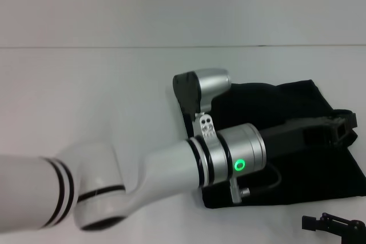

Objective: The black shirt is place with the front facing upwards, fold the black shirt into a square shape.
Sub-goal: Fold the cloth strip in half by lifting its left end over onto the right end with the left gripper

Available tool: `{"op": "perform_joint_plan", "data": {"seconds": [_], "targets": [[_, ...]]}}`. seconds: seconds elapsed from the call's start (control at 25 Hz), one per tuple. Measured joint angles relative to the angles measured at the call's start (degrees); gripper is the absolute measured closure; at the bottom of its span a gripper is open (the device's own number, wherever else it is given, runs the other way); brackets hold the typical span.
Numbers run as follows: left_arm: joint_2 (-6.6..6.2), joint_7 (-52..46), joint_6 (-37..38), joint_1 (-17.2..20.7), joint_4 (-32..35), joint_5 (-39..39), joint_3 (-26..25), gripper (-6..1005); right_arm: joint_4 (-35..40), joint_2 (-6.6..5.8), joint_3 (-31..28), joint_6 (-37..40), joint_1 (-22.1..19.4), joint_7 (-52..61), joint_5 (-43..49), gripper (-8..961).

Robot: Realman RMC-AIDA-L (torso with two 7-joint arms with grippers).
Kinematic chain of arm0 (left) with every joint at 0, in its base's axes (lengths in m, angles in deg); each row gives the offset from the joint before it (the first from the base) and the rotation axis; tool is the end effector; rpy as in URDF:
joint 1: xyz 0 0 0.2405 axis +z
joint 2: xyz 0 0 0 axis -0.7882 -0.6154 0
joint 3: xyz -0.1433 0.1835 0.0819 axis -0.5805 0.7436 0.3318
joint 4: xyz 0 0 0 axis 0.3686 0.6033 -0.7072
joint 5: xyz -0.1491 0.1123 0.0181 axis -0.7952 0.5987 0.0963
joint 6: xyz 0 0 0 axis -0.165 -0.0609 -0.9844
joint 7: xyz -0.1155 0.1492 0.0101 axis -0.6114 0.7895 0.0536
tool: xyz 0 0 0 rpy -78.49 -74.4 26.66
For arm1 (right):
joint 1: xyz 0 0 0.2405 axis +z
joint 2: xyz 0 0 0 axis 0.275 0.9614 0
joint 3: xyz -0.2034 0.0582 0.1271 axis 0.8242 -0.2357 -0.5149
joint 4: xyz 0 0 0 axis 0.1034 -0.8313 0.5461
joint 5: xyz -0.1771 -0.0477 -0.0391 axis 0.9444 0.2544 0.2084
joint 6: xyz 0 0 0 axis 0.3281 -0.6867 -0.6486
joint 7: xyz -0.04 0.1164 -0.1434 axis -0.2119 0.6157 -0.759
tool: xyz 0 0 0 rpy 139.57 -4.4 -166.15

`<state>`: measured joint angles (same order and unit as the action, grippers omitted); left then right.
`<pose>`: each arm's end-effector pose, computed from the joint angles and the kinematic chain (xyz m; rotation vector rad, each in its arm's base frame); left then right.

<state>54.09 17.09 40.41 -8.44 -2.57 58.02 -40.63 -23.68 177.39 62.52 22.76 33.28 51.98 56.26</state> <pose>-0.0435 0.3231 -0.1932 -2.5659 -1.3475 -1.1732 0.2951 0.2108 -0.0445 -2.7448 0.8192 0.7406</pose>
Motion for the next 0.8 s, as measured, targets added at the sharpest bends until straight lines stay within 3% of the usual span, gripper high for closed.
{"op": "perform_joint_plan", "data": {"seconds": [0.28,0.44,0.52,0.8], "targets": [[-0.01,9.86,1.53,8.04,-4.37,9.94,-12.80,872,0.00,-0.11,0.00,-0.71,0.19,0.01,-0.01,10],[0.00,10.02,1.49,9.02,-5.20,16.65,-15.93,869,0.00,-0.06,0.00,-0.78,0.23,0.14,-0.01,11],[0.00,9.97,1.18,8.94,-5.40,17.98,-15.97,678,0.00,-0.02,0.00,-0.79,0.24,0.15,-0.01,11],[0.00,9.97,-2.25,8.99,-5.60,18.91,-17.43,422,0.15,0.04,0.00,-0.93,0.30,0.17,0.00,9]]}}
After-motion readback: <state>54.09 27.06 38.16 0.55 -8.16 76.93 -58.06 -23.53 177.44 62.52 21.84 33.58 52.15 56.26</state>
